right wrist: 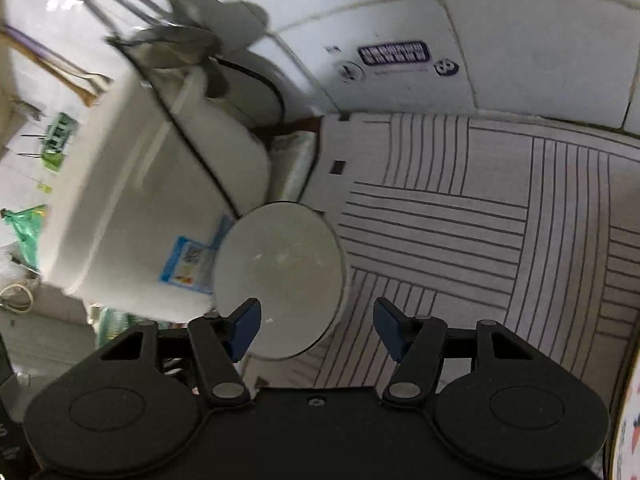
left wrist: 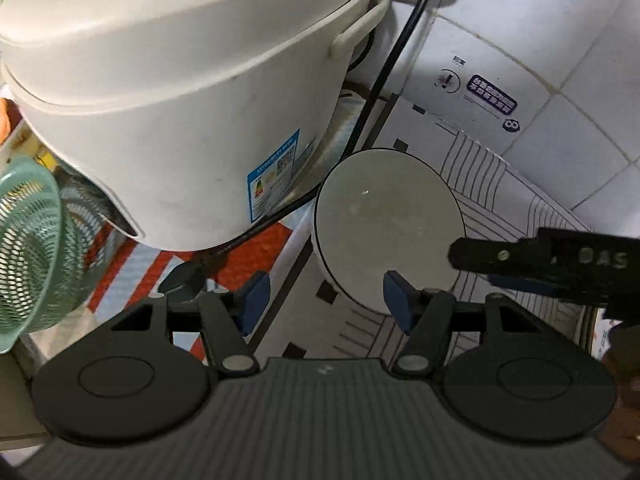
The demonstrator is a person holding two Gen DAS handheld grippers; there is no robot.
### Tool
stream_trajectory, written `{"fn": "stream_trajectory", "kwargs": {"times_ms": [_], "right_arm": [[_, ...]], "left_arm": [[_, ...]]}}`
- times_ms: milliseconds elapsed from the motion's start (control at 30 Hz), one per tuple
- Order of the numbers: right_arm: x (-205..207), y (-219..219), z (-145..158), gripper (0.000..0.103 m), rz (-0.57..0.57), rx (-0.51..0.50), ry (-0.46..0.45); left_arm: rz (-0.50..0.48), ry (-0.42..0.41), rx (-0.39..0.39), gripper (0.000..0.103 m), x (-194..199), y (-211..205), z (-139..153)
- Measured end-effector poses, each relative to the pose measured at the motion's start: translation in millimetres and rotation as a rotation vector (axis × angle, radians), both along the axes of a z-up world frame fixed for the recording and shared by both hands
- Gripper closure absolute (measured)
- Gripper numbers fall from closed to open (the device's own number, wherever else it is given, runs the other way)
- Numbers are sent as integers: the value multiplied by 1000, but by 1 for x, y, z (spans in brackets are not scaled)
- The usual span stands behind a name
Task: Organize plates and bowls
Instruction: 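Grip the white bowl rim with both grippers and lift it, then carry the white bowl over the large bowl and lower it inside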
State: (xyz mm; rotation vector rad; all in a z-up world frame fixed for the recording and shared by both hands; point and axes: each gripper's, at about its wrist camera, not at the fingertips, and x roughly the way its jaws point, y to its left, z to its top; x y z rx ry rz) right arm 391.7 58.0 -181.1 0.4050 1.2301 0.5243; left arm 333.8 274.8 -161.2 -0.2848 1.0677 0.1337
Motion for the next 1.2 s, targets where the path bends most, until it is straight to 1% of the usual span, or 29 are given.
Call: {"fn": "stream_trajectory", "kwargs": {"times_ms": [100, 167, 233, 300, 333, 367, 400, 433, 467, 500, 533, 567, 633, 733, 867, 967, 1133, 1200], "right_arm": [[9, 4, -13, 36, -3, -19, 10], [13, 6, -19, 38, -8, -23, 9], [18, 7, -24, 40, -22, 2, 9], [21, 9, -28, 40, -31, 27, 10], [22, 10, -30, 44, -37, 37, 14], [22, 11, -32, 50, -39, 41, 19], [22, 13, -33, 54, -40, 36, 25], [22, 14, -35, 65, -45, 27, 29], [22, 16, -36, 78, -46, 19, 27], [21, 17, -37, 83, -48, 0, 21], [20, 18, -37, 91, -45, -18, 14], [19, 18, -37, 92, -41, -35, 5], [16, 17, -37, 91, -42, -31, -1], [10, 16, -34, 90, -39, -43, -10], [2, 10, -30, 90, -49, -33, -8], [-9, 2, -21, 90, -57, -17, -11], [-31, -12, 2, 89, -50, -12, -47], [-40, -21, 10, 88, -59, -9, -48]], "left_arm": [[0, 23, -15, 45, 6, 2, -9], [24, 36, -55, 46, 7, 5, -13], [53, 37, -96, 46, 4, 9, -15], [70, 38, -95, 47, 4, 9, -17], [77, 38, -94, 53, 3, 9, -18], [79, 42, -99, 60, 4, 9, -19], [78, 46, -108, 63, 5, 9, -20], [70, 46, -121, 71, 5, 9, -20], [57, 43, -129, 74, 5, 7, -19], [48, 38, -126, 74, 5, 6, -18], [41, 33, -118, 76, 5, 4, -16], [30, 23, -115, 80, 4, 2, -14], [18, 9, -108, 81, 1, -3, -10], [13, 23, -84, 81, -6, -9, -9], [-8, 12, -80, 81, -19, -18, -3], [-26, 7, -78, 81, -31, -25, 6], [-51, 3, -105, 81, -53, -35, 23], [-70, -6, -99, 81, -62, -42, 32]]}}
